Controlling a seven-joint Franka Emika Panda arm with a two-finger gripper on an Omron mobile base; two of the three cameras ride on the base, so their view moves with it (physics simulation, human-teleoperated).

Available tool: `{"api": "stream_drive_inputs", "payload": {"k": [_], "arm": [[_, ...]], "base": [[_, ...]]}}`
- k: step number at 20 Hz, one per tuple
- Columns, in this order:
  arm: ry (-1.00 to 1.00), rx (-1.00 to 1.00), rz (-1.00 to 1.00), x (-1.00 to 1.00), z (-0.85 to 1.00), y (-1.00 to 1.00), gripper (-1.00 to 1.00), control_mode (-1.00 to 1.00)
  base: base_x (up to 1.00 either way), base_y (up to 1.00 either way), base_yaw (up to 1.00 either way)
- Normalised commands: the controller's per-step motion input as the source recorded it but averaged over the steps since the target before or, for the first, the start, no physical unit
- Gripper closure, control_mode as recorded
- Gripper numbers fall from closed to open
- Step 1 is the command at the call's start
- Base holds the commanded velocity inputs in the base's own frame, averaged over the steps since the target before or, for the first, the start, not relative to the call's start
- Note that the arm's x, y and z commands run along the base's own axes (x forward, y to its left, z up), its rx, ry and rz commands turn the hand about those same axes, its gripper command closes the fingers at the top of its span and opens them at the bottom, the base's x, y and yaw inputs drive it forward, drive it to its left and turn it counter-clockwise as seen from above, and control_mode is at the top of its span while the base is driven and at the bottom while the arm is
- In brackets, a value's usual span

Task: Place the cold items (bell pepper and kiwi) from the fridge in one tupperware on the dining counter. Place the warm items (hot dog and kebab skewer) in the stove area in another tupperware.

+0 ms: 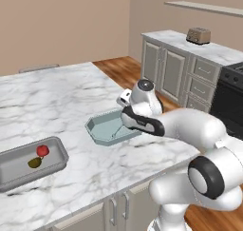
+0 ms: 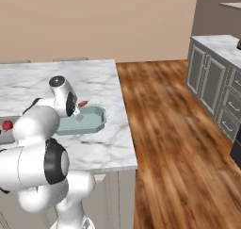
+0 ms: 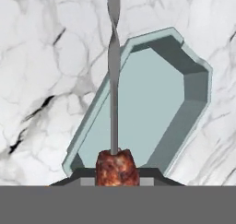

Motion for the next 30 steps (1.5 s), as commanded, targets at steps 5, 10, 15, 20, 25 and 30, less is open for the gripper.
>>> {"api": "stream_drive_inputs", "payload": {"k": [5, 10, 15, 20, 25, 30], "arm": [[0.0, 0.27, -0.2, 0.72, -0.49, 0.0, 1.0, -1.0], [0.06, 0.1, -0.01, 0.57, -0.67, 0.0, 1.0, -1.0], [0.02, 0.07, 0.0, 0.52, -0.53, 0.0, 1.0, -1.0], [0.0, 0.06, 0.0, 0.54, -0.45, 0.0, 1.0, -1.0], [-0.02, 0.06, 0.0, 0.28, -0.42, 0.0, -1.0, -1.0], [-0.15, 0.03, -0.04, -0.17, -0.01, -0.01, -1.0, -1.0]], "base": [[0.0, 0.0, 0.0], [0.0, 0.0, 0.0], [0.0, 0.0, 0.0], [0.0, 0.0, 0.0], [0.0, 0.0, 0.0], [0.0, 0.0, 0.0]]}}
